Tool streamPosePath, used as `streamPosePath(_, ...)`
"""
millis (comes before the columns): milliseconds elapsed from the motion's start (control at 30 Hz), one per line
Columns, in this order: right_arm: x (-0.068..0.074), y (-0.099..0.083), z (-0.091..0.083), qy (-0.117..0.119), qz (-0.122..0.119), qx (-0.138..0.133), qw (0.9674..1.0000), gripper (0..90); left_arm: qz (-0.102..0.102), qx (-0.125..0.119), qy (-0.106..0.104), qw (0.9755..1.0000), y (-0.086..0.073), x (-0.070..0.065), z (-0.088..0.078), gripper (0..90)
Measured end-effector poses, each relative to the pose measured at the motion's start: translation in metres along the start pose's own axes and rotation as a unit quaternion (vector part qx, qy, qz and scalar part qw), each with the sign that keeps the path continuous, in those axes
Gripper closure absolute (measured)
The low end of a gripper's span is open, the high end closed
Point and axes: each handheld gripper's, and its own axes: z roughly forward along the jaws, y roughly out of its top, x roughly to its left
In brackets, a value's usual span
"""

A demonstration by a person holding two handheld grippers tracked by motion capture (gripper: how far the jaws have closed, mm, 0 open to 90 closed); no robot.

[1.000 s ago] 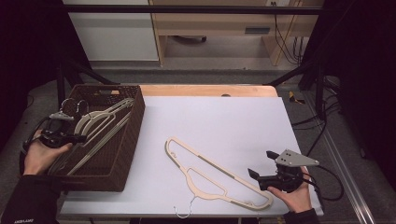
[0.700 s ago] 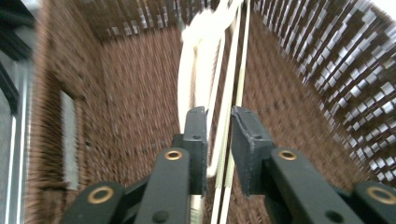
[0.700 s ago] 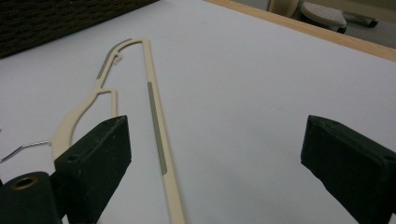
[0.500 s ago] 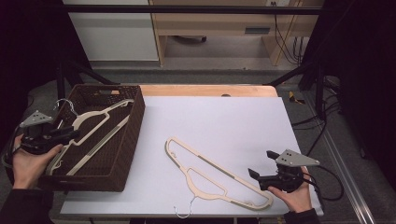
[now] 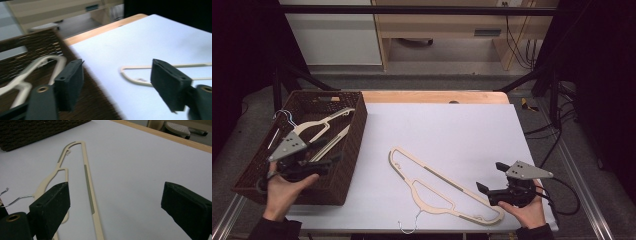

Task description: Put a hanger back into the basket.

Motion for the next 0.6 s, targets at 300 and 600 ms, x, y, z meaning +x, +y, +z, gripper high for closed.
streamPosePath(300,0.011,0.002,0.004,0.019,-0.023,0.033,0.999,10.3,0.026,0.005,-0.069,0.9973,-0.009,-0.052,0.032,12.8)
streamPosePath(600,0.029,0.002,0.018,0.054,-0.045,0.088,0.9937,11.8,0.043,0.019,-0.103,0.9935,-0.022,-0.08,0.059,9.6)
